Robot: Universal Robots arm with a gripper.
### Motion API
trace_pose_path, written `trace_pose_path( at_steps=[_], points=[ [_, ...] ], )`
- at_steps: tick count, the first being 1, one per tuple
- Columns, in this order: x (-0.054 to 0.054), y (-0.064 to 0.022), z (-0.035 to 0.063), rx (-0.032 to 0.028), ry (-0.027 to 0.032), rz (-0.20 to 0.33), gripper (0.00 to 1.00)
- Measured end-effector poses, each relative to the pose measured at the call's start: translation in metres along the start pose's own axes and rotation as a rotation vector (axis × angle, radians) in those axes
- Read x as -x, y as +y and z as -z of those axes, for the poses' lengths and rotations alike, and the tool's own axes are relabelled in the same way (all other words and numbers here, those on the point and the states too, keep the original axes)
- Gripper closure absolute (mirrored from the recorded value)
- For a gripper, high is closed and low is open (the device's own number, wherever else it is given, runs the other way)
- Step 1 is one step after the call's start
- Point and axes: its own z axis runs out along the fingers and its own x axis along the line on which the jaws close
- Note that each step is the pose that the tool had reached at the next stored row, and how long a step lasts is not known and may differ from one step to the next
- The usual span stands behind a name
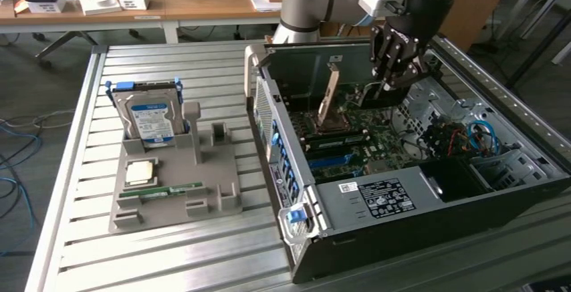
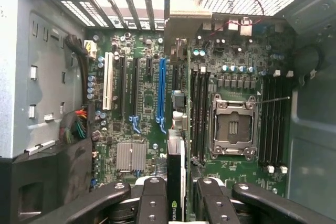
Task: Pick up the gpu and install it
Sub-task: 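Insert the gpu into the slot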
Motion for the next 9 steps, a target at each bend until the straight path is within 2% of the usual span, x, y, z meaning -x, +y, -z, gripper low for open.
trace_pose_path(
  at_steps=[4,9],
  points=[
    [-0.0049,0.0004,-0.0006,0.0,0.0001,0.0,0.73],
    [-0.0052,0.0004,-0.0006,0.0,0.0001,0.0,0.73]
  ],
)
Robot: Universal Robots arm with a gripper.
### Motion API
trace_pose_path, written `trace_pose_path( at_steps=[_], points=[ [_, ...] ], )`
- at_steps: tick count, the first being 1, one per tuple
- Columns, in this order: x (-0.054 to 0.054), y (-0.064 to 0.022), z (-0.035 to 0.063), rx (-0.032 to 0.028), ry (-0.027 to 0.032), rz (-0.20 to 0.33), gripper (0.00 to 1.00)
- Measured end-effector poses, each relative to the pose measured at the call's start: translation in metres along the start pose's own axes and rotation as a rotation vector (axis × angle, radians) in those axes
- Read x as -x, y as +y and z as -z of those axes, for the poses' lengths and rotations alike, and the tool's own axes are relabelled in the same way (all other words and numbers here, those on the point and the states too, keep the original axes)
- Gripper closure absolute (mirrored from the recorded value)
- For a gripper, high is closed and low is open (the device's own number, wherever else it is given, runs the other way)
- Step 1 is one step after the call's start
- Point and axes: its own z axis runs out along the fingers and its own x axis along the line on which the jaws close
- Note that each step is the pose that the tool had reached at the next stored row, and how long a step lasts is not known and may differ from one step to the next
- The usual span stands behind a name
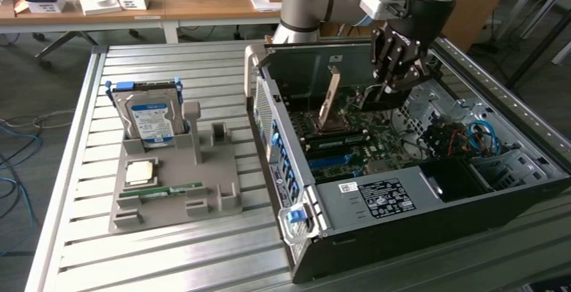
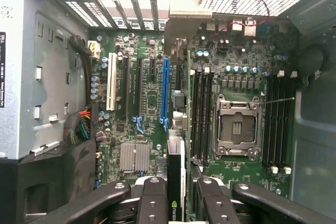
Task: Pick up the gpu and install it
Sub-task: 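Insert the gpu into the slot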
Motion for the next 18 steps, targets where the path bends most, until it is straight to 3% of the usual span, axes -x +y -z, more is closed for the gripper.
trace_pose_path(
  at_steps=[11,18],
  points=[
    [0.0,0.0028,-0.0003,0.0001,0.0001,0.0,0.73],
    [0.0,0.0112,-0.0018,-0.0014,-0.0004,0.0,0.73]
  ],
)
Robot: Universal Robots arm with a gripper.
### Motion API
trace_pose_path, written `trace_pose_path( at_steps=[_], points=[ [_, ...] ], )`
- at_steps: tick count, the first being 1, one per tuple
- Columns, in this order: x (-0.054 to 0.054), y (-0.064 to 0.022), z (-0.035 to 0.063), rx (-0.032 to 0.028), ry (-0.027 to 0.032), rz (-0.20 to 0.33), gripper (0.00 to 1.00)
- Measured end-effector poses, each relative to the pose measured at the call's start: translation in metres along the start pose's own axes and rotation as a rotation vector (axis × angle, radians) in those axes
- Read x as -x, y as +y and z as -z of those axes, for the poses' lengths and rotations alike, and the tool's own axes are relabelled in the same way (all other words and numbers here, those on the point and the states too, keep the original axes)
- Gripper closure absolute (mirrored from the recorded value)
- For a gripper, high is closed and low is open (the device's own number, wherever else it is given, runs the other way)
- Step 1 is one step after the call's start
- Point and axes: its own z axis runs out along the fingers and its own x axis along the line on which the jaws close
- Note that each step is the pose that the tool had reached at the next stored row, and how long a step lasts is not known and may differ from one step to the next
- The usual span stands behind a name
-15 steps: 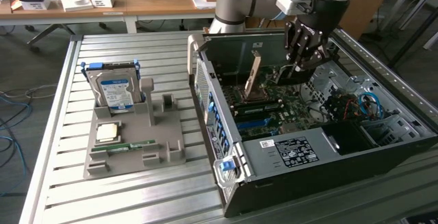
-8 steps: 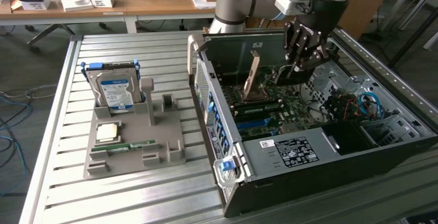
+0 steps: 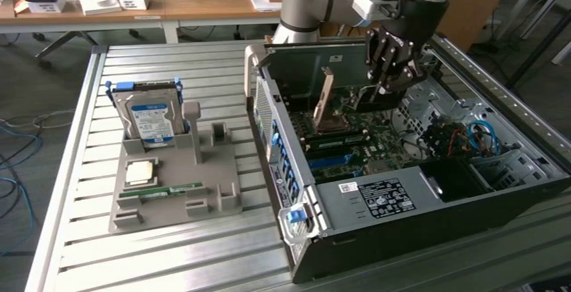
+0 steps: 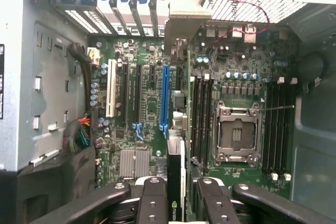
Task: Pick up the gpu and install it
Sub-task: 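Insert the gpu into the slot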
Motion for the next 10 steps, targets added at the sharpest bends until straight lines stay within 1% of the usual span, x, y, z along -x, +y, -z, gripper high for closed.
trace_pose_path(
  at_steps=[4,10],
  points=[
    [0.0,0.0056,-0.0031,0.0,0.0003,0.0,0.73],
    [0.0001,0.0063,-0.0047,-0.0001,0.0002,0.0,0.73]
  ],
)
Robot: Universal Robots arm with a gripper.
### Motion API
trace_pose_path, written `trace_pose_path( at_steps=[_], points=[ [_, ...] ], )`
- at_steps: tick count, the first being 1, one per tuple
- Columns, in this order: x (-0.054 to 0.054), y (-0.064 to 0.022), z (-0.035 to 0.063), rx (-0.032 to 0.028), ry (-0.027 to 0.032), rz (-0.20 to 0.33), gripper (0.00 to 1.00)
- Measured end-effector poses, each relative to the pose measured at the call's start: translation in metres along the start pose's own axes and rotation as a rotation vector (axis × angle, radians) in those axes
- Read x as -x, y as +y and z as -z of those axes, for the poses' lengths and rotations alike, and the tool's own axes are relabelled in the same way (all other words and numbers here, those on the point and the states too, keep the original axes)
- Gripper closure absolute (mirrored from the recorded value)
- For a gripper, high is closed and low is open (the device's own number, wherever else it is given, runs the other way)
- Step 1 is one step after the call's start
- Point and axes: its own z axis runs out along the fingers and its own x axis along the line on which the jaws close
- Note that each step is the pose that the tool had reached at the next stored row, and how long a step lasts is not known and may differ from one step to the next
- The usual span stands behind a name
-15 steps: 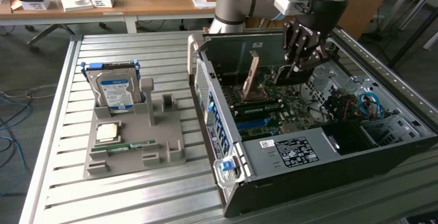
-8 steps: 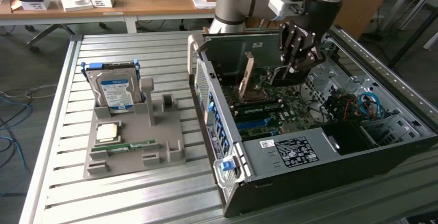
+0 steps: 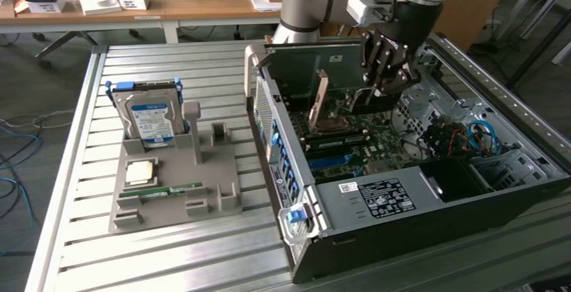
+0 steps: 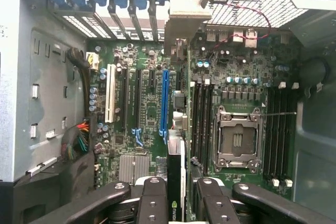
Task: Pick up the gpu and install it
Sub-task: 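Insert the gpu into the slot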
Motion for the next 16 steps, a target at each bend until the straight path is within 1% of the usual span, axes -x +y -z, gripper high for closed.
trace_pose_path(
  at_steps=[2,3,8,9,16],
  points=[
    [0.0,0.0003,-0.0026,-0.0034,0.0,0.0,0.73],
    [0.0,0.0005,-0.0036,-0.007,-0.0001,0.0,0.73],
    [0.0,0.0024,-0.0079,-0.0321,-0.0005,0.0,0.73],
    [0.0,0.0024,-0.0083,-0.0338,-0.0005,0.0,0.73],
    [0.0,0.0041,-0.0151,-0.0339,-0.0007,0.0,0.73]
  ],
)
